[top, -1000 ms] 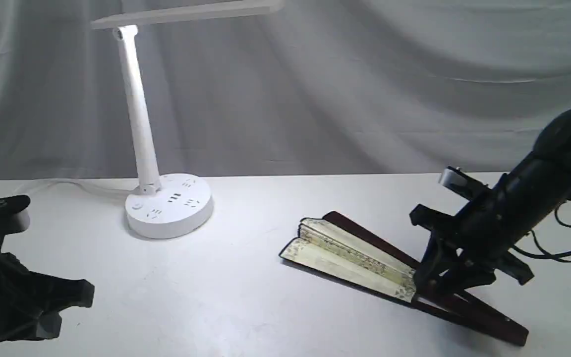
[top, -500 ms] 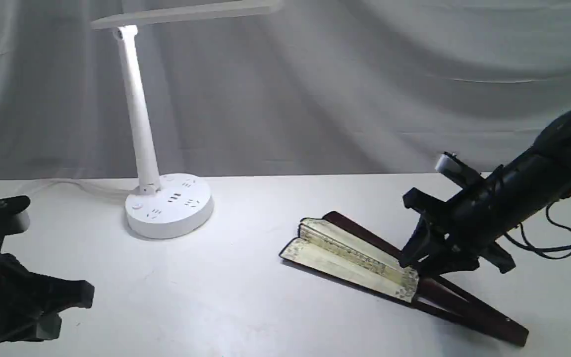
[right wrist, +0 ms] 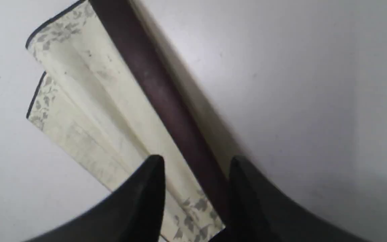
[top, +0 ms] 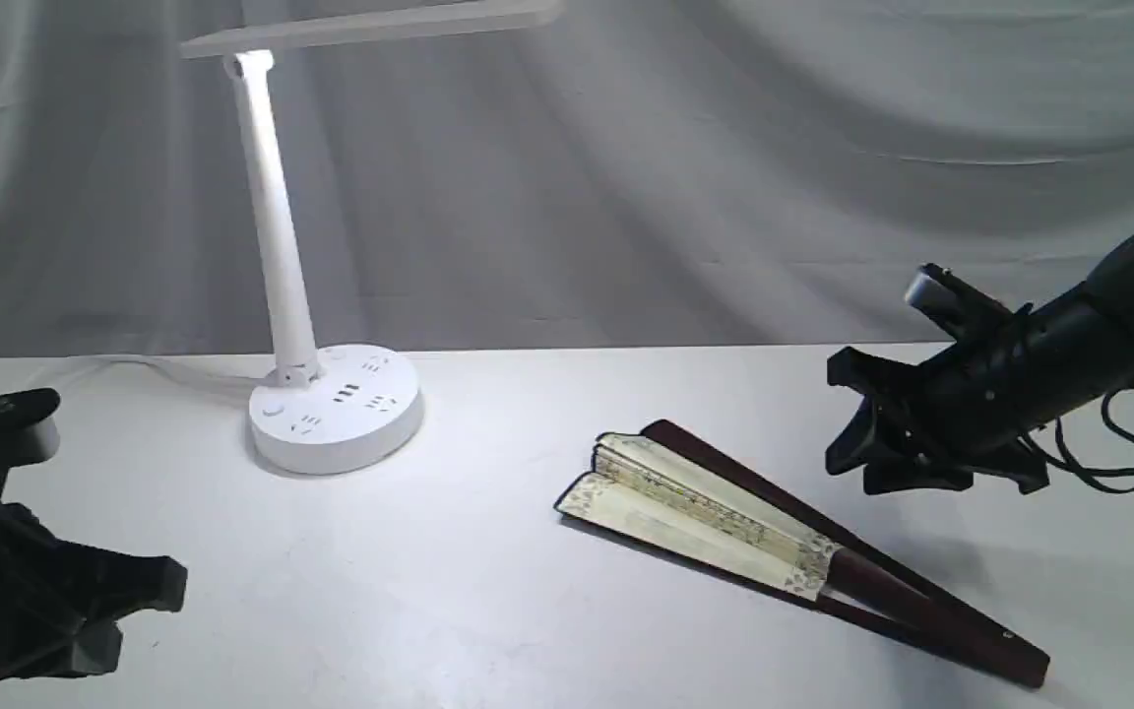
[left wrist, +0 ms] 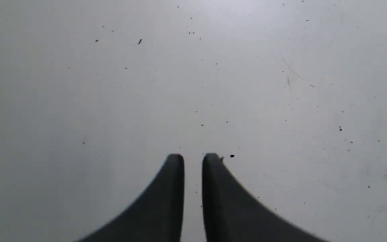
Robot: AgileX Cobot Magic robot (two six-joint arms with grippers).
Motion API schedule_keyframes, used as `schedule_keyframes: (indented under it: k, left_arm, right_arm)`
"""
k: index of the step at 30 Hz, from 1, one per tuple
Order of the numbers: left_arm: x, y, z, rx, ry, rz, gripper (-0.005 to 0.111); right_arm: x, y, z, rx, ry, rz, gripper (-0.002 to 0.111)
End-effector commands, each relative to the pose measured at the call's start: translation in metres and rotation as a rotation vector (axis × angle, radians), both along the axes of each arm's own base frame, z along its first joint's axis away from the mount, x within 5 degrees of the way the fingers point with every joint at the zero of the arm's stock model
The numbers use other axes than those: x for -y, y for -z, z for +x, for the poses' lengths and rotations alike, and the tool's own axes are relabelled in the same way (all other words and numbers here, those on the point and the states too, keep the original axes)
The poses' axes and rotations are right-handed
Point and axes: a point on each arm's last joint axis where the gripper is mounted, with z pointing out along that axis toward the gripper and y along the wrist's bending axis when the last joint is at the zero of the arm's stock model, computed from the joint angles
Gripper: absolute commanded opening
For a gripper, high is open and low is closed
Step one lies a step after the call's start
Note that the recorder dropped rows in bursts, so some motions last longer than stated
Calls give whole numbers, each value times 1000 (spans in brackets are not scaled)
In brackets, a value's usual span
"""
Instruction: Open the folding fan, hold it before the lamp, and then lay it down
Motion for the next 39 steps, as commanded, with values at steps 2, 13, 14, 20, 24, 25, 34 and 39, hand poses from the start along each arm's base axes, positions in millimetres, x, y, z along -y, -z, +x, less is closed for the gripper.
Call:
schedule_keyframes:
  k: [2,13,14,20,24,25,34,39]
  left_arm:
    - [2,-1,2,17,-4,-8,9]
    - [2,-1,3,26,-6,-8,9]
    - [2,-2,3,27,-6,-8,9]
    - [2,-2,3,27,-6,-8,9]
    - [2,-2,3,27,-6,-8,9]
    - [2,-2,3,27,-6,-8,9]
    - [2,-2,3,27,-6,-8,9]
    - [2,-2,3,27,-6,-8,9]
  right_arm:
    - [5,19,1,-23,10,-15,33]
    - [-8,53,0,-48,-78,146,43]
    - [-8,52,1,-40,-83,151,45]
    - [-12,53,-1,-40,-118,172,42]
    - [-13,52,-3,-52,-137,190,37]
    - [-14,52,-3,-56,-142,196,35]
    - [-20,47,-5,-72,-155,295,9]
    - [-23,44,-7,-79,-168,331,6]
